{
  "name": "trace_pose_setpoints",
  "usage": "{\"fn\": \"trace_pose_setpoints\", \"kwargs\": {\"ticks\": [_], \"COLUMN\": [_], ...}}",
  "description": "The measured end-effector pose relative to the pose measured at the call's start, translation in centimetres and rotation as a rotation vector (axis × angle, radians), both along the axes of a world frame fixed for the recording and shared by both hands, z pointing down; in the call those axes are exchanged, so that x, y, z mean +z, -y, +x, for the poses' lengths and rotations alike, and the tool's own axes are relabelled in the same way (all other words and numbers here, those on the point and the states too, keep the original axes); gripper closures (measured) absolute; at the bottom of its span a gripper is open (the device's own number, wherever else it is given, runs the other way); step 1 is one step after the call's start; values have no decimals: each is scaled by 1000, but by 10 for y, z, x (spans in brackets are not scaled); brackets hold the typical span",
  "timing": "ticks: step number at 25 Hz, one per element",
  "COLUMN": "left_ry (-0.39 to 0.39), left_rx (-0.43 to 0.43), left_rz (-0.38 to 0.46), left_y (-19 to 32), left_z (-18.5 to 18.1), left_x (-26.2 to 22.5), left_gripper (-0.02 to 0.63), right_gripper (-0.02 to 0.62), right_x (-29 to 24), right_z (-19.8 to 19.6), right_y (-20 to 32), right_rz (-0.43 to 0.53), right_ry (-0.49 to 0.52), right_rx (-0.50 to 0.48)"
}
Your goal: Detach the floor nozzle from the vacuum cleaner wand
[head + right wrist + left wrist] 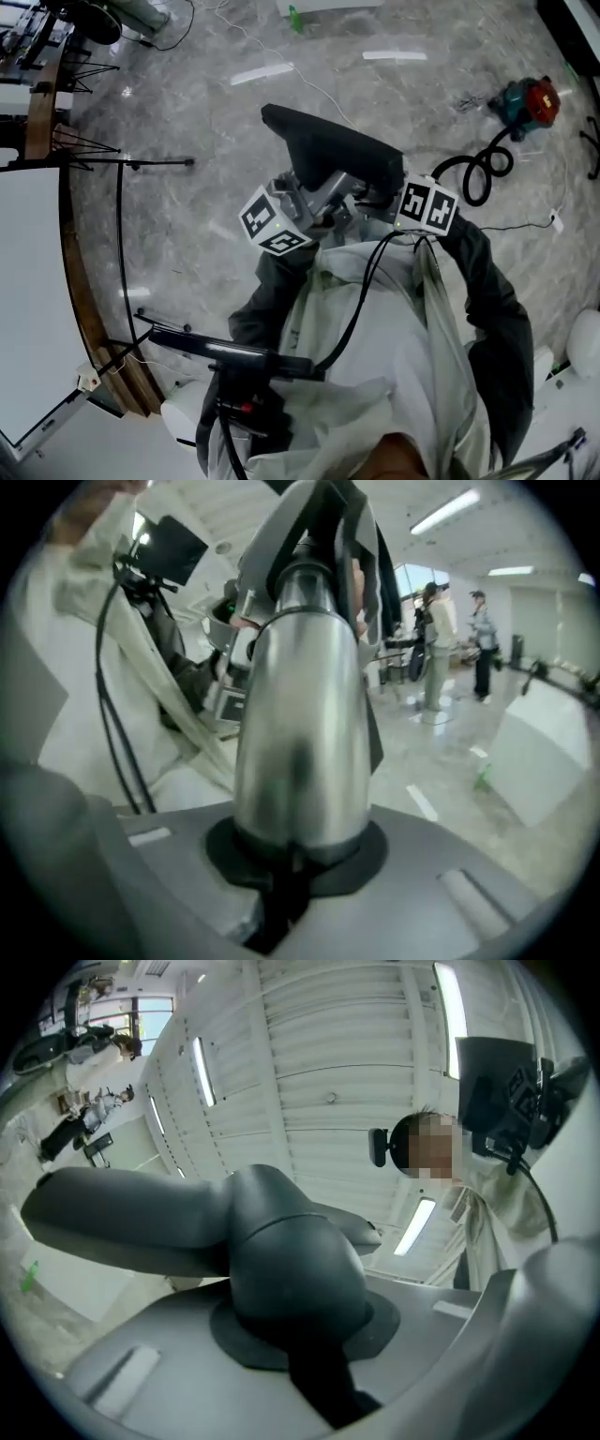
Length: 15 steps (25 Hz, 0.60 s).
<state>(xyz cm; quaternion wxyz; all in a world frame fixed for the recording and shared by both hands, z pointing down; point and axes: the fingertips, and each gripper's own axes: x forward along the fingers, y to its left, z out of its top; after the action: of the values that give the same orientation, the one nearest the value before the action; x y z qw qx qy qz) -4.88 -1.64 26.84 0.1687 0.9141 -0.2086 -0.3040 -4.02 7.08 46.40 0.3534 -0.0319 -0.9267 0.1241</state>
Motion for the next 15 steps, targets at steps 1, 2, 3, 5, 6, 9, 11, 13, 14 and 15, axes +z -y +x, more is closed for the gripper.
{"fn": "trace_pose_setpoints", "kwargs": {"ticks": [1, 2, 3, 5, 6, 9, 11, 13, 14, 15], "left_ry": [11, 27, 45, 76, 83, 82, 63, 45, 38, 32], "left_rx": [-39, -77, -110, -136, -121, -8, 111, 210, 223, 215], "left_rz": [-29, -60, -87, -106, -93, -2, 103, 188, 189, 166], "left_y": [5, 9, 12, 13, 11, -4, -25, -44, -46, -42], "left_z": [-2, -4, -5, -5, -4, 6, 20, 32, 35, 35], "left_x": [0, 0, 0, -4, -6, -10, -14, -20, -21, -21], "left_gripper": [532, 532, 534, 534, 534, 531, 531, 531, 531, 531], "right_gripper": [558, 558, 558, 559, 558, 558, 558, 557, 555, 555], "right_x": [0, 0, -2, -7, -9, -3, 3, 1, -3, -7], "right_z": [-1, 0, 3, 9, 10, 5, 6, 11, 11, 11], "right_y": [13, 26, 40, 57, 59, 41, 12, -16, -22, -22], "right_rz": [105, 226, 348, 532, 567, 453, 270, 100, 48, 24], "right_ry": [-29, -62, -94, -141, -149, -94, -19, 44, 64, 74], "right_rx": [108, 231, 355, 550, 594, 488, 293, 108, 62, 57]}}
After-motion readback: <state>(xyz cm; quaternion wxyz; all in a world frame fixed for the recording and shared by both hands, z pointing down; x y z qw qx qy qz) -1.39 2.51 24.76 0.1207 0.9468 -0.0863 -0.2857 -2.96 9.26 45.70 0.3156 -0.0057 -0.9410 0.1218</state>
